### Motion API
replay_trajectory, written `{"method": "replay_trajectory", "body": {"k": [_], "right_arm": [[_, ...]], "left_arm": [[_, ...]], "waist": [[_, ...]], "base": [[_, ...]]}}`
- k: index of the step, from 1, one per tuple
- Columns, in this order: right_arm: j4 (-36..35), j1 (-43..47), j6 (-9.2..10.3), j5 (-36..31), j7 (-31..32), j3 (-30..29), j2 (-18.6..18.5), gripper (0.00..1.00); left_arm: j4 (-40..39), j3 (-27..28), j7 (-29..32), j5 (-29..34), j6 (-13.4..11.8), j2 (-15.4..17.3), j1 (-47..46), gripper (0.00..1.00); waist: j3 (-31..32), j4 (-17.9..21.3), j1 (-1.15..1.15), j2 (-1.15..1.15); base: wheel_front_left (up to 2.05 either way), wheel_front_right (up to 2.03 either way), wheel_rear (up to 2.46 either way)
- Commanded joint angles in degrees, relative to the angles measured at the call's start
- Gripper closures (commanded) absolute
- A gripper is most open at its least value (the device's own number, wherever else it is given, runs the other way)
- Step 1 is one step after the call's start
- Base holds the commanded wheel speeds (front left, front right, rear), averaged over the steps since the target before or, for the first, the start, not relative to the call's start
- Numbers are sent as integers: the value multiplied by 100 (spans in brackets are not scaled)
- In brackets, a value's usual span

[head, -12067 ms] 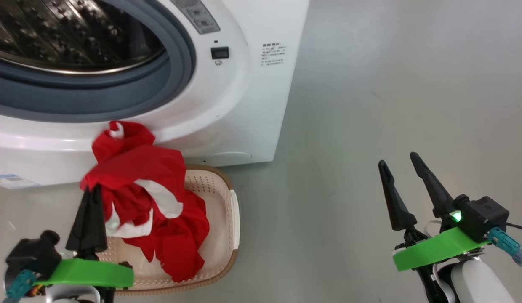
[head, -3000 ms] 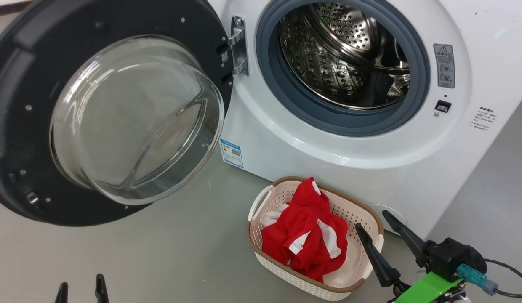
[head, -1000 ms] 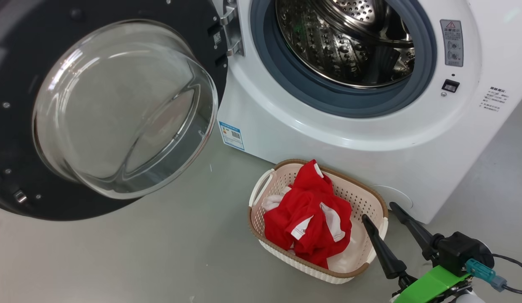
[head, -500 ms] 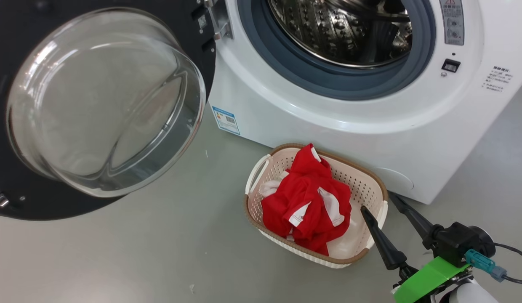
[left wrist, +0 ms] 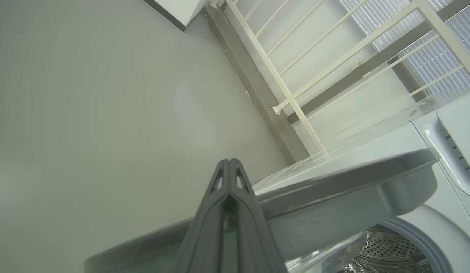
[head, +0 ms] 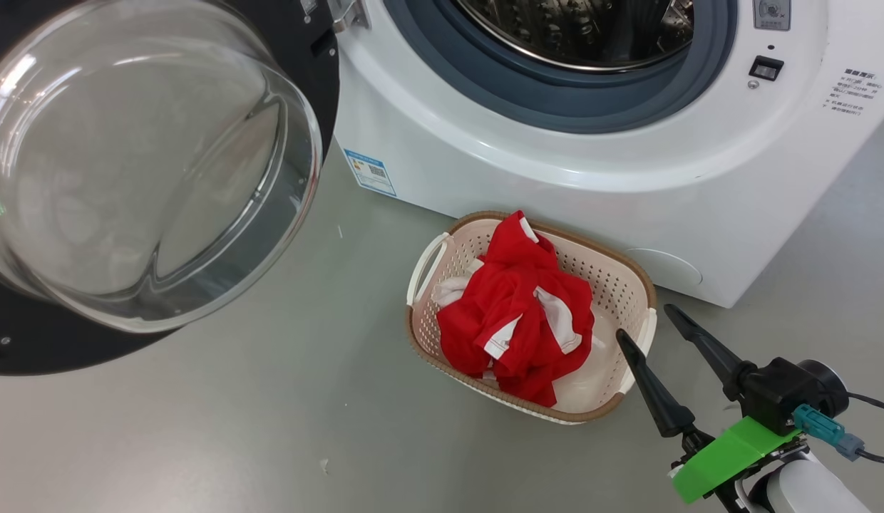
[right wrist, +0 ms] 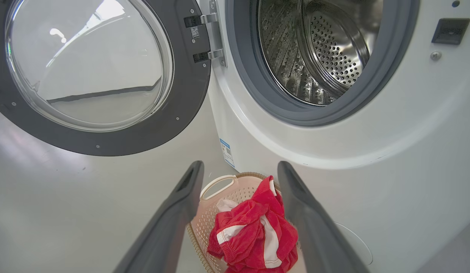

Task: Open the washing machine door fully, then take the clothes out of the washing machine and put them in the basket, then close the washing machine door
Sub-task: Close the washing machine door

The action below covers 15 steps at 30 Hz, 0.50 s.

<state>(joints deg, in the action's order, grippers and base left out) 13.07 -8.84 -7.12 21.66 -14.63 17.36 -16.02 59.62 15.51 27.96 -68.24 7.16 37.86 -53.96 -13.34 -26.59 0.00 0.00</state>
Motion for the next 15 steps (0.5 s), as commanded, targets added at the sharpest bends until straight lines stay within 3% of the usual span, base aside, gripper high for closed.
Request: {"method": "replay_trajectory", "body": {"k": [1, 15], "right_arm": [[-121, -161, -36, -18, -37, 106, -43, 0], [-95, -174, -36, -4, -37, 121, -33, 0]], "left_arm": [[-92, 40, 172, -36, 33, 375, -60, 100], [-295, -212, 970, -208, 33, 288, 88, 100]], "waist": [[-31, 10, 0, 0], [56, 80, 0, 0]], "base": [[0, 0, 0], [0, 0, 0]]}}
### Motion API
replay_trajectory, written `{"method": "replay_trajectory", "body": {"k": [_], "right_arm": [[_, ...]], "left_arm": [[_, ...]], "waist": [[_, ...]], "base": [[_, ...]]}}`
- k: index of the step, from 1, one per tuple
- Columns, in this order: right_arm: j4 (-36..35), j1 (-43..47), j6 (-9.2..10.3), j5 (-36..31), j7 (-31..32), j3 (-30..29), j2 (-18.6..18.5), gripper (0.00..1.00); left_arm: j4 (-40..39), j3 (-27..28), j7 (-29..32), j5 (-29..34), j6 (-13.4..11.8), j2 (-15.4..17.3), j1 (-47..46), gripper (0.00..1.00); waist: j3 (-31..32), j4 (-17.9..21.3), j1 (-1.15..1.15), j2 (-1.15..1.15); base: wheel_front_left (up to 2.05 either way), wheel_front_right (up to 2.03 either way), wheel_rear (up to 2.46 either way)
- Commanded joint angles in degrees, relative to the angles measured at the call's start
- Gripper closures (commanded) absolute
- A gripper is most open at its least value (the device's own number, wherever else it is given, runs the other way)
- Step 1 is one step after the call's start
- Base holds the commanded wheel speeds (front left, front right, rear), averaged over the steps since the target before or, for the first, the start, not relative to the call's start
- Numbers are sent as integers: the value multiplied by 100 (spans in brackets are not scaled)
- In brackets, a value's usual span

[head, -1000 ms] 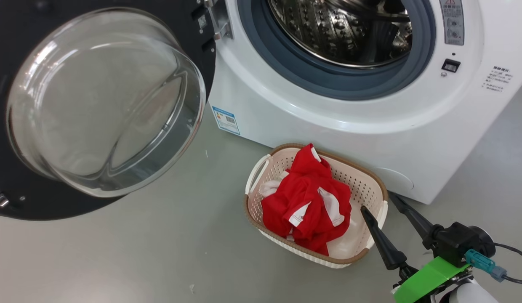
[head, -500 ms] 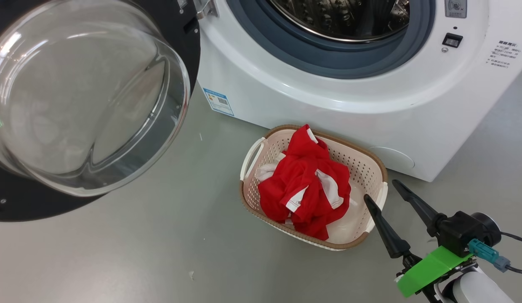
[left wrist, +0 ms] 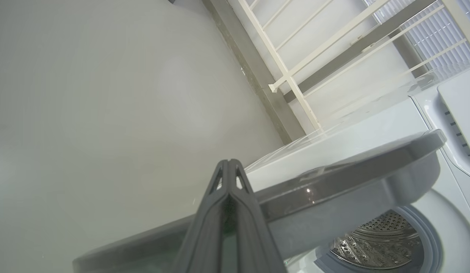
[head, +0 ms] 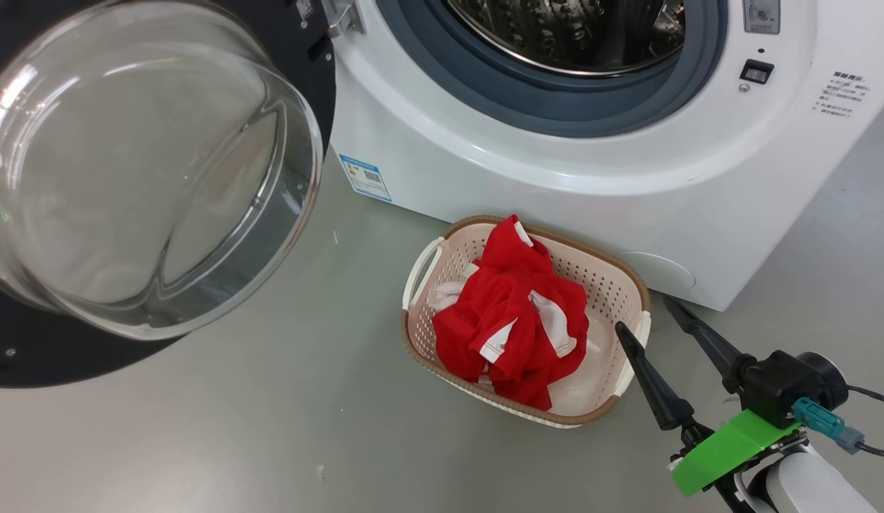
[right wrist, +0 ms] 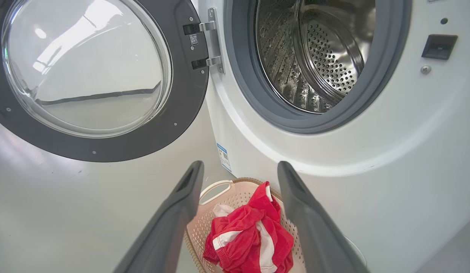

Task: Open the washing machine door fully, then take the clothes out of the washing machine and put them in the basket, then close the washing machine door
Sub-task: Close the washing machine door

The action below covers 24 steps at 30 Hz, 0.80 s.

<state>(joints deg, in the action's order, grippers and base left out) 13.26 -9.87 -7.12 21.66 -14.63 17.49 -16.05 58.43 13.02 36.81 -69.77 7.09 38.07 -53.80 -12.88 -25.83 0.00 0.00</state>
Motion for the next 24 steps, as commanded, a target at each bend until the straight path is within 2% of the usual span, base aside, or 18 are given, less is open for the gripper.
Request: {"method": "replay_trajectory", "body": {"k": [1, 11, 24], "right_arm": [[-113, -67, -36, -3, -37, 108, -27, 0], [-105, 11, -36, 30, -37, 120, 28, 0], [-145, 183, -36, 49, -37, 8, 84, 0]], "left_arm": [[-208, 9, 167, -74, 39, 259, 93, 100], [-666, -184, 1054, -363, 39, 326, 418, 100], [-1757, -359, 1990, -950, 39, 435, 1020, 100]], "waist": [[24, 8, 0, 0], [249, 66, 0, 0], [542, 138, 0, 0]], "base": [[0, 0, 0], [0, 0, 0], [0, 0, 0]]}}
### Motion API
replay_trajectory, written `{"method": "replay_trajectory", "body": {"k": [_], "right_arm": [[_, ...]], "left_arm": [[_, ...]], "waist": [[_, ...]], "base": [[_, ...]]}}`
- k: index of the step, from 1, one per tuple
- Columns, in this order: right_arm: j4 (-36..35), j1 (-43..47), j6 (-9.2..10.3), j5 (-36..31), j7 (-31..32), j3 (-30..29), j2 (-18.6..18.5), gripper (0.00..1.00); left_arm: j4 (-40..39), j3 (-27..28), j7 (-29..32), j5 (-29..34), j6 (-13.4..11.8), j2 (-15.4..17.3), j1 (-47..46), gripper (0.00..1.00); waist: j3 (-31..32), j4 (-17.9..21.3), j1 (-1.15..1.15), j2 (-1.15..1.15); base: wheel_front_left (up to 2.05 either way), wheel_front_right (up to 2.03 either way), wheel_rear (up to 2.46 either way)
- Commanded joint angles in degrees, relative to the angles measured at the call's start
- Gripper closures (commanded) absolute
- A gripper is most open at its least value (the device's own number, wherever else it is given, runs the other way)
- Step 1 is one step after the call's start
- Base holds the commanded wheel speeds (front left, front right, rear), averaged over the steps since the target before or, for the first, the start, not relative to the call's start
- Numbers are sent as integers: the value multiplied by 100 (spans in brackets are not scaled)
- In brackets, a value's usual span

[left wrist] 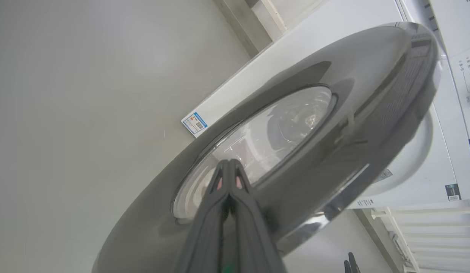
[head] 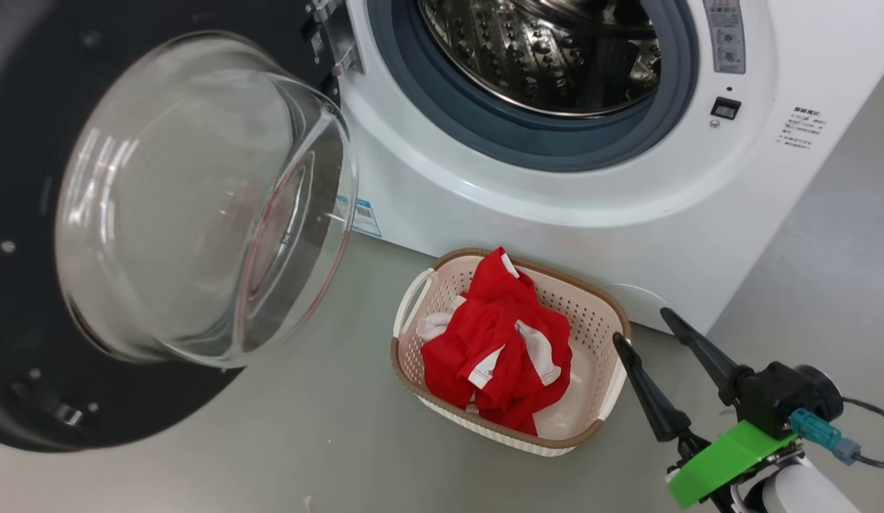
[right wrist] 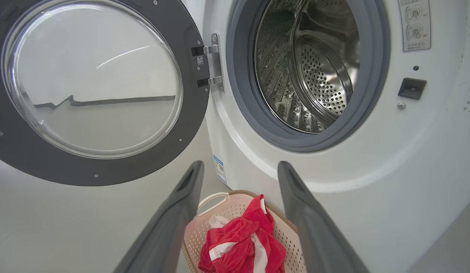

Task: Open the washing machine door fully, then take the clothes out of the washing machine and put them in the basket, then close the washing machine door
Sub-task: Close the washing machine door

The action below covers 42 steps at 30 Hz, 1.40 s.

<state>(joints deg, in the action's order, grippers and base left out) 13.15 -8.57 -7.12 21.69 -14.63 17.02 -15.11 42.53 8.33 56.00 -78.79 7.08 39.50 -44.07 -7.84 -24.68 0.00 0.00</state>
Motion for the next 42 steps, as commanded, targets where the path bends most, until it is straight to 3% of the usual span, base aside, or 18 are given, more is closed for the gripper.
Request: {"method": "replay_trajectory", "body": {"k": [1, 16, 30, 42], "right_arm": [[-139, 66, -36, 46, -37, 45, -2, 0], [-213, 263, -36, 35, -37, -117, 121, 0], [-285, 278, -36, -1, -37, -242, 182, 0], [-306, 245, -36, -20, -37, -249, 258, 0]], "left_arm": [[-248, 97, 138, -94, 41, 305, 105, 100], [-2087, -100, 869, -829, 41, 198, 988, 100], [-3246, -483, 609, -871, 41, -271, 1093, 100], [-3570, -884, -36, -766, 41, -909, 794, 100]], "waist": [[58, 35, 0, 0], [306, 295, 0, 0], [270, 714, 0, 0], [206, 1204, 0, 0]], "base": [[0, 0, 0], [0, 0, 0], [0, 0, 0], [0, 0, 0]]}}
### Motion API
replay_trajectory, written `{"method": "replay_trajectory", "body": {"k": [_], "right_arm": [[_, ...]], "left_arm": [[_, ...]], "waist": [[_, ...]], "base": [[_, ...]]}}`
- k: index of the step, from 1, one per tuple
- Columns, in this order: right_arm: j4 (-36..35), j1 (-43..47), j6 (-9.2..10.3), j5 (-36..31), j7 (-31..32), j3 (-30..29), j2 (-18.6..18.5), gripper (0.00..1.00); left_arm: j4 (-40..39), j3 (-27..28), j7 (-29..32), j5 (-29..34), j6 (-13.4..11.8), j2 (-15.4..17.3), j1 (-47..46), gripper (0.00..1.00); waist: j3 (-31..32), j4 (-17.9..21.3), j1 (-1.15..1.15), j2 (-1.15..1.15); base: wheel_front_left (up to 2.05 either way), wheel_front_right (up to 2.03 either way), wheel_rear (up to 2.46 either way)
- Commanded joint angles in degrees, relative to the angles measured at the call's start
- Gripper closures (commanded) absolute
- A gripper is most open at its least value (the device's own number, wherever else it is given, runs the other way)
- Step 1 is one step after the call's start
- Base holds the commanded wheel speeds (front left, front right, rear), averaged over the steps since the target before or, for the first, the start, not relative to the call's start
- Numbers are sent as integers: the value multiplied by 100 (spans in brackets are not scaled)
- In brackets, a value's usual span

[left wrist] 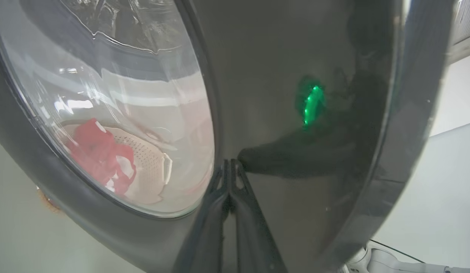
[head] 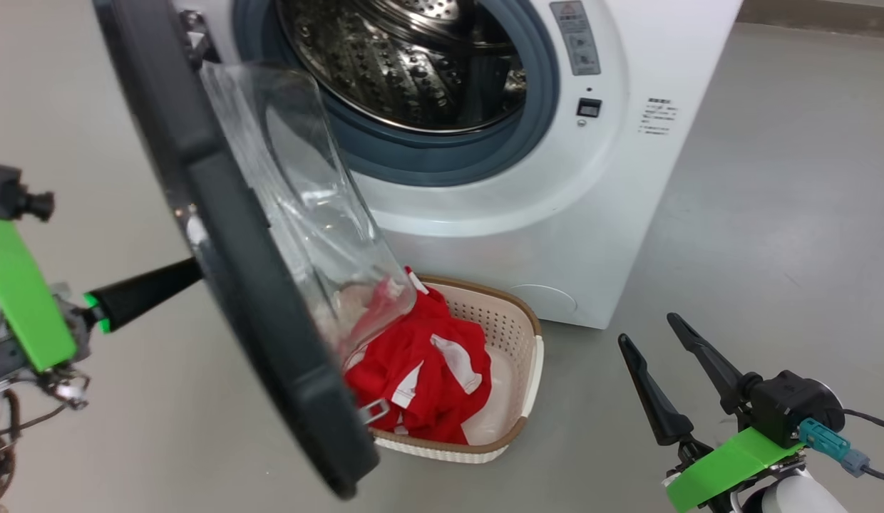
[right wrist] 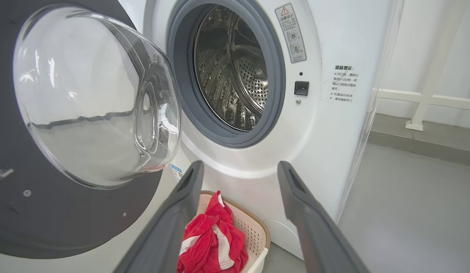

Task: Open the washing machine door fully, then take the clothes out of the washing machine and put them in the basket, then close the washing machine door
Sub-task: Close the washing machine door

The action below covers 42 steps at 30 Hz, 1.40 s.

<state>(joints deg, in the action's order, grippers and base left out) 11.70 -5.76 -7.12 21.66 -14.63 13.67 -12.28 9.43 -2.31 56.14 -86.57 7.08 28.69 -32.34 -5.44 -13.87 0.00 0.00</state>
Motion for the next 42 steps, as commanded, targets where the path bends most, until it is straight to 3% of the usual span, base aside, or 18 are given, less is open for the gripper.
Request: {"method": "replay_trajectory", "body": {"k": [1, 9, 16, 42], "right_arm": [[-168, -43, -36, -17, -37, 74, -14, 0], [-186, -127, -36, -31, -37, 89, 77, 0], [-214, -243, -36, -62, -37, 106, 172, 0], [-301, -594, -36, -143, -37, 18, 513, 0]], "left_arm": [[-282, 142, -110, 23, 41, 120, -411, 100], [-227, -179, -759, 258, 41, -259, -720, 100], [-27, -425, -1471, 506, 41, -383, -1073, 100], [927, -1074, -3418, 563, 41, 311, -2260, 100]], "waist": [[-49, 167, 0, 0], [-204, 550, 0, 0], [-411, 959, 0, 0], [-1042, 2120, 0, 0]], "base": [[0, 0, 0], [0, 0, 0], [0, 0, 0], [0, 0, 0]]}}
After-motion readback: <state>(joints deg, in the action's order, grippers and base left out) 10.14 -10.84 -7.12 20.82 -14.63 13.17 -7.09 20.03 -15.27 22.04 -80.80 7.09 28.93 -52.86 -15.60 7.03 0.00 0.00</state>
